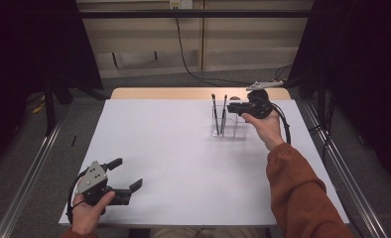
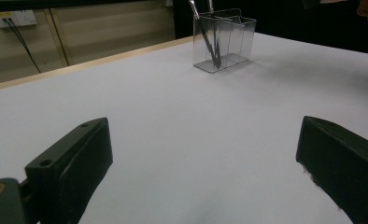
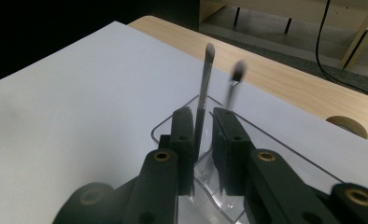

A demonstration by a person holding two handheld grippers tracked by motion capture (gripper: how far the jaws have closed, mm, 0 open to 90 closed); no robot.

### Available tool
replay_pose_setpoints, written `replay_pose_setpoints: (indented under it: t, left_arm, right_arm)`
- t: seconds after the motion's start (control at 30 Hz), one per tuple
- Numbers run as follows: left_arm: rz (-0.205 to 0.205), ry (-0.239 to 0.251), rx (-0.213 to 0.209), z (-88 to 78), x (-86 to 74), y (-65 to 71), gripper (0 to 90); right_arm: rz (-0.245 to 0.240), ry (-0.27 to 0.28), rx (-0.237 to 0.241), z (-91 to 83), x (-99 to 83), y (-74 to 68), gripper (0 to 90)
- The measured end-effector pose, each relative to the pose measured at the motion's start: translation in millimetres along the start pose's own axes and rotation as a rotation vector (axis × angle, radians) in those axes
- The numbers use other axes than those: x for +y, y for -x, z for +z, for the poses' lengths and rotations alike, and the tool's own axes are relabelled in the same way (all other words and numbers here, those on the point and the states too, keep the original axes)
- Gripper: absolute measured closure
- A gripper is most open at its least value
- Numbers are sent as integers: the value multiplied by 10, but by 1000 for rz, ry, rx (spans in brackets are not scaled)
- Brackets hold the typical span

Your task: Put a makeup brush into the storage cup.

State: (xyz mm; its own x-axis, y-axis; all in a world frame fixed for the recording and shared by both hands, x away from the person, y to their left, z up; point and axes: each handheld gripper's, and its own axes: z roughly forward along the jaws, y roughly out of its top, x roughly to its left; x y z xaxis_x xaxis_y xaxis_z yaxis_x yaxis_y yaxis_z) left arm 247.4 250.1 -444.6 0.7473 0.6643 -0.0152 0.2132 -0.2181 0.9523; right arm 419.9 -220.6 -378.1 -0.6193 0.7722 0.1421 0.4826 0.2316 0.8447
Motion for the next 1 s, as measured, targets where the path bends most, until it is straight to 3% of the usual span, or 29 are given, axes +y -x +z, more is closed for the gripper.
replay_pose_setpoints:
  t: [0.13,0.3,0.43,0.67,0.77,0.93,1.0]
  left_arm:
    - [1,-2,0,9,5,-5,36]
    - [0,-2,-3,28,13,-12,36]
    - [-14,-2,19,20,4,-37,29]
    - [-21,3,13,23,10,-43,27]
    - [-21,4,14,22,9,-44,27]
    - [-23,5,16,6,3,-43,27]
    - [-25,7,17,-7,-2,-40,27]
  right_arm:
    - [9,23,9,-22,-27,13,748]
    - [24,48,11,-35,-63,26,645]
    - [25,70,7,-55,-111,15,562]
    - [27,124,-5,-122,-207,-14,328]
    - [29,140,-14,-147,-233,-34,182]
    - [47,160,-4,-184,-267,-50,57]
    - [27,161,1,-195,-287,-67,32]
